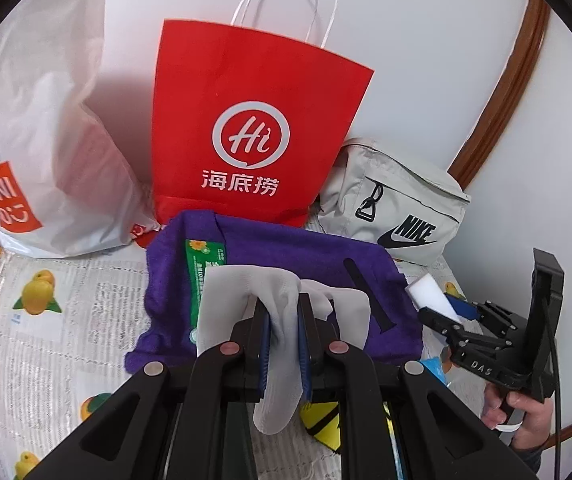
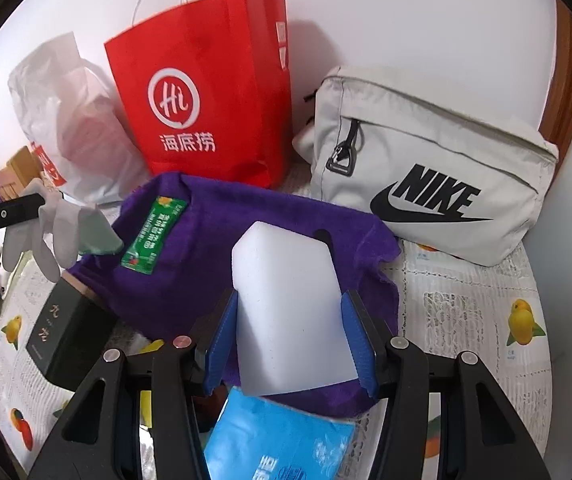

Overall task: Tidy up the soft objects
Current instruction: 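Carry the white foam block and the glove toward the purple towel with both grippers, then lower the foam block onto the towel with the right gripper while the left lowers the glove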

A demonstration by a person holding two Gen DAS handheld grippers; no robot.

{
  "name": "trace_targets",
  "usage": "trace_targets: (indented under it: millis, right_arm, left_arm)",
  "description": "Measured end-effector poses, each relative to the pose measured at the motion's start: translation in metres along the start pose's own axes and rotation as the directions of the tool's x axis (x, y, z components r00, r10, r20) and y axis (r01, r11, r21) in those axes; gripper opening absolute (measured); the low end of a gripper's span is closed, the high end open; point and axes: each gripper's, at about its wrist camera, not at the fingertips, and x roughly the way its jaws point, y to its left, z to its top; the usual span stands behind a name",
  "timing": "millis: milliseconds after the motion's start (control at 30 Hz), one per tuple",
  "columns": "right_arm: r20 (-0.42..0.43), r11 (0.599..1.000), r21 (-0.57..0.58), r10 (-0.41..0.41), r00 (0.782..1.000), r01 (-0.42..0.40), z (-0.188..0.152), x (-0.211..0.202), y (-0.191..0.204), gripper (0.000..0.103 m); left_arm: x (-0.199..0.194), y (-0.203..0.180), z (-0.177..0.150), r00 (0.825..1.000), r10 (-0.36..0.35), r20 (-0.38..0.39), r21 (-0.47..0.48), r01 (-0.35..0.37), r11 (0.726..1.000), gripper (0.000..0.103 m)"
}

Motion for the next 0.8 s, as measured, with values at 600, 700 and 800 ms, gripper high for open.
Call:
trace_targets:
  millis: [600,700,800]
  right_arm:
    - [-0.09,0.999,0.022,-0.04,0.995,0.042,0.012,0.054,-0.017,0.052]
    - [-0.11,0.998,0.041,-0.041,0.993,0.046,0.012,0.063,-0.023,0.052]
    - [-0.12,0.998,0.029,-0.053,0.991,0.057,0.012,0.068,-0.024,0.052]
  left_arm:
    - [0.076,0.005,0.008,0.992,-0.047,-0.116,-0.025,0.044,0.999,0.012]
    - [0.089,0.009,0.009,0.99,-0.024,-0.138,-0.015,0.022,1.0,0.012]
    - [0.102,0.015,0.01,0.987,0.009,-0.16,-0.007,-0.011,1.0,0.012]
